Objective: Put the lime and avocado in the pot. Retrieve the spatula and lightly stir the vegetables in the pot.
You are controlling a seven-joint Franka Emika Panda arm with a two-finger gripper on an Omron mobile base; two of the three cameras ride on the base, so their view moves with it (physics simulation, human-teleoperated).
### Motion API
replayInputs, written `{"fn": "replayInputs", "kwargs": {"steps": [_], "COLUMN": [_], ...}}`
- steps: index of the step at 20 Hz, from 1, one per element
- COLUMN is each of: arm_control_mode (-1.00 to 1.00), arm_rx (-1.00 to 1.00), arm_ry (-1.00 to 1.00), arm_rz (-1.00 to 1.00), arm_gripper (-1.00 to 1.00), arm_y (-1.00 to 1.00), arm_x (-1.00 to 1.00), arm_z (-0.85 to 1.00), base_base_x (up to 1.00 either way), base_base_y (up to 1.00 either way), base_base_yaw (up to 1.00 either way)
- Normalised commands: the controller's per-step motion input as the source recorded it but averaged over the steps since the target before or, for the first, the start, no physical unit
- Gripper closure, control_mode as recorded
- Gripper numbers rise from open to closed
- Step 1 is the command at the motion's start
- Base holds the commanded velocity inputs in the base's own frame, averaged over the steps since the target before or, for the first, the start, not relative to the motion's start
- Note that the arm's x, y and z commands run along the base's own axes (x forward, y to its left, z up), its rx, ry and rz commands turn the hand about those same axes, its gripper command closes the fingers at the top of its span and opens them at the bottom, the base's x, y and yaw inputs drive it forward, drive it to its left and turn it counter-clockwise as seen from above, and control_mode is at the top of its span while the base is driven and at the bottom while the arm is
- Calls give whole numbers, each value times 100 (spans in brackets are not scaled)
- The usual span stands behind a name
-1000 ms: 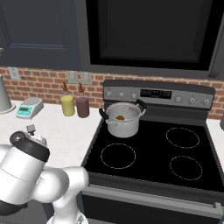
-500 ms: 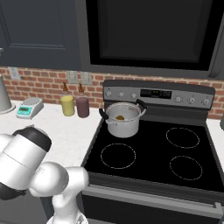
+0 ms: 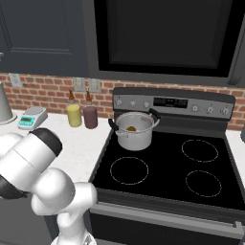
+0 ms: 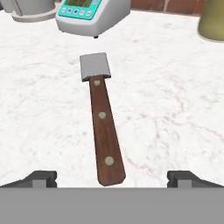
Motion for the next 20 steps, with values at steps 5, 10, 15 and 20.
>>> {"fn": "replayInputs", "kwargs": {"steps": [5,10,15,20], "arm_control_mode": [-100,-100,-100,-100], "arm_rx": [-1,0,0,-1], "arm_ry": [0,-1,-5,-9], "arm_rz": [0,0,0,0], "arm_gripper": [-100,-100,-100,-100], "arm_y": [22,26,1,17], "arm_x": [9,0,0,0], "arm_z": [-19,-29,-22,-26], "base_base_x": [0,0,0,0], "base_base_y": [0,0,0,0], "base_base_yaw": [0,0,0,0]}}
